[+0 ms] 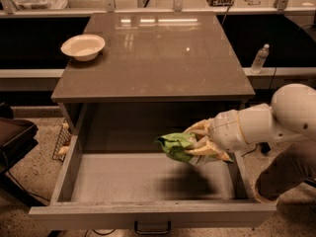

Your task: Place green rice chip bag into top drawer

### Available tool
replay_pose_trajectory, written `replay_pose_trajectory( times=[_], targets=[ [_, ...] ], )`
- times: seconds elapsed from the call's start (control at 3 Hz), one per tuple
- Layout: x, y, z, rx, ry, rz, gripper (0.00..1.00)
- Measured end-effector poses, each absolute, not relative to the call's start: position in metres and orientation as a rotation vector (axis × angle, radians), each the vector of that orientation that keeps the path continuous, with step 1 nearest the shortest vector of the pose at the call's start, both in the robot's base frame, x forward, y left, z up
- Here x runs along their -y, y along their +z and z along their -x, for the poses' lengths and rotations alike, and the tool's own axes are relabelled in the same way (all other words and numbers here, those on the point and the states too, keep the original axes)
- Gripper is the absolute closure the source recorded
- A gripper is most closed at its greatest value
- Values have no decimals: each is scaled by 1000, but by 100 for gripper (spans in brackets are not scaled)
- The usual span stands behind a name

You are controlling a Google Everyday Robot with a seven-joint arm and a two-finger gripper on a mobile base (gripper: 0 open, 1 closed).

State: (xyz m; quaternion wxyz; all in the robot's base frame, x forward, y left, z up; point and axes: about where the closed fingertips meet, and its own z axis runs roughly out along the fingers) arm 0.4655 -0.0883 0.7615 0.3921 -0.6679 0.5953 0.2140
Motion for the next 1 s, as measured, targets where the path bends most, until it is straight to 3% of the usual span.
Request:
replay_pose_trajectory(
  times=[0.33, 0.67, 1.0],
  targets=[
    [71, 753, -486, -1457, 557, 1713, 97],
    [71, 753, -484, -1458, 558, 1714, 75],
    [69, 752, -484, -1455, 563, 1718, 44]
  ],
)
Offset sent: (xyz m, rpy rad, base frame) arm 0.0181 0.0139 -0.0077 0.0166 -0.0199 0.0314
